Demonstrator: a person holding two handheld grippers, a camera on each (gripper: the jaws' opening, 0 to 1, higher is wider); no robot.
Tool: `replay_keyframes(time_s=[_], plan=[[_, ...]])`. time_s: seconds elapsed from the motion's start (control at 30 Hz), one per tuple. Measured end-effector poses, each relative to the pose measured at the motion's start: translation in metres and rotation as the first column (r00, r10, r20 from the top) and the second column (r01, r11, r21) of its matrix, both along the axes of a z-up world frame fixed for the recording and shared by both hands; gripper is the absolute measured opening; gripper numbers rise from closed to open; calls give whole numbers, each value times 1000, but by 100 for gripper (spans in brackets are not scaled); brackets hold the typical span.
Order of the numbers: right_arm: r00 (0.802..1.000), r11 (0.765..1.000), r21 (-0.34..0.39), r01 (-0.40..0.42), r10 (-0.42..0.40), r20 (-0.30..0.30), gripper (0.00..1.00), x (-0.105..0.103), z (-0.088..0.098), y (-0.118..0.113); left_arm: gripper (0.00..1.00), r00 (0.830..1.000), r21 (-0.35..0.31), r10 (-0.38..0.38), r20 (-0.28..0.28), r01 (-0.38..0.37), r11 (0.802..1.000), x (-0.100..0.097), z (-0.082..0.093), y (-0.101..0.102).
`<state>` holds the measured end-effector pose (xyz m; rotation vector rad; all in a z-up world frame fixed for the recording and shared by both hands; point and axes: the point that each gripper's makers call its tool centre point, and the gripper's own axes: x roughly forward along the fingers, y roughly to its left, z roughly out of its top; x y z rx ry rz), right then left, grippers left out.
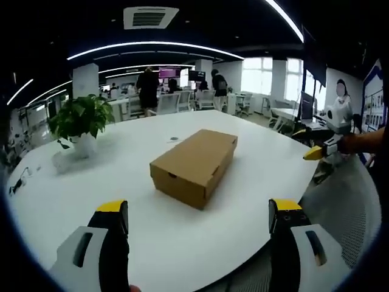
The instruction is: Operate the shoe box by opening the lid, removing the specified soft item, and placing it in the target area until the item is outside and the box remains undamaged.
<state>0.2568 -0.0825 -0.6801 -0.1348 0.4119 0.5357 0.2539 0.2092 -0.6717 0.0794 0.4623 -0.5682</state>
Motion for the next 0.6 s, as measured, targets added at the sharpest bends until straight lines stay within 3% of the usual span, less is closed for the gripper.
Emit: replay_keyframes(time_s=[0.03, 0.13, 0.3, 0.47, 0.6], plan=[[1000, 1000, -5, -10, 10, 3, 86, 4, 1, 0, 100, 1000, -12, 0, -23, 0, 1000, 3, 1, -3], [1000, 1000, -12, -25, 25, -8, 85, 15, 0, 0, 100, 1000, -55, 10, -16, -11, 998, 12, 12, -12], [998, 998, -32, -56, 56, -5, 86, 29, -2, -2, 100, 1000, -9, 24, 14, -24, 1000, 27, 11, -18], [994, 994, -40, -105, 105, -4, 84, 52, -4, 1, 100, 999, -42, 55, 2, -54, 998, 41, 10, -27], [990, 989, -41, -139, 138, -18, 84, 70, -10, 3, 100, 999, 5, 54, 1, -54, 999, 49, 3, -33]])
